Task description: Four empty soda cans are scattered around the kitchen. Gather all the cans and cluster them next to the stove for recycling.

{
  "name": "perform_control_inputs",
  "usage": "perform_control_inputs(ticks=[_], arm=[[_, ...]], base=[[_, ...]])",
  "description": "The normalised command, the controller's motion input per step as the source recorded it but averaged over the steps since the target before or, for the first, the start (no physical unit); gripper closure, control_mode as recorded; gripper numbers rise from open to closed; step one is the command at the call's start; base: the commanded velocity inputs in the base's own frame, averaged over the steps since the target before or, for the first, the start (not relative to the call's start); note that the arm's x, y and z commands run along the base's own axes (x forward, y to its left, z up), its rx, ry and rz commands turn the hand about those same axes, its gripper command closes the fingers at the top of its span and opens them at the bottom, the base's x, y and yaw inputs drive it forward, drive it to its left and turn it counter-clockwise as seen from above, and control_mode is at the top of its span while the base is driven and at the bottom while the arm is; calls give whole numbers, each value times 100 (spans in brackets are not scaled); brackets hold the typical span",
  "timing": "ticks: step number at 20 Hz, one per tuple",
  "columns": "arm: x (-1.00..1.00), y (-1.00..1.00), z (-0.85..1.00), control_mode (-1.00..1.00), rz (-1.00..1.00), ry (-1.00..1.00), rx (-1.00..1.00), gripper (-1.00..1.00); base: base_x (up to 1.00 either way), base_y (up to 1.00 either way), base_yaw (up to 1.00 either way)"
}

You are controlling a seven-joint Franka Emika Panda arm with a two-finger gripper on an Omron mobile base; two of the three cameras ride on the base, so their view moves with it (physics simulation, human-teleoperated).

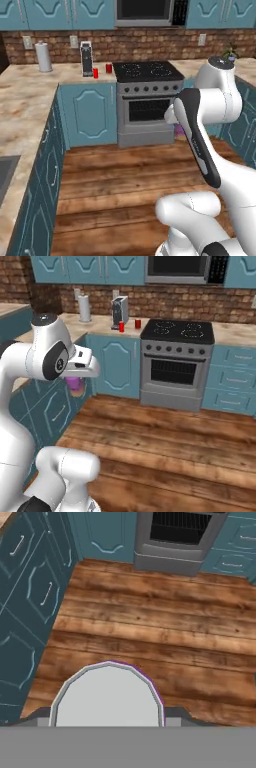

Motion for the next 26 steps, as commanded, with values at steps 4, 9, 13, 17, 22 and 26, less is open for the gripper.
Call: perform_control_inputs(ticks=[4, 9, 13, 17, 22, 26], arm=[[0, 0, 0, 100, 0, 0, 0, 100], [0, 0, 0, 100, 0, 0, 0, 100], [0, 0, 0, 100, 0, 0, 0, 100], [0, 0, 0, 100, 0, 0, 0, 100], [0, 0, 0, 100, 0, 0, 0, 100], [0, 0, 0, 100, 0, 0, 0, 100]], base=[[91, -26, 10], [80, -31, 7], [69, -37, 3], [72, -26, 1], [74, -11, 0], [76, -9, 0]])
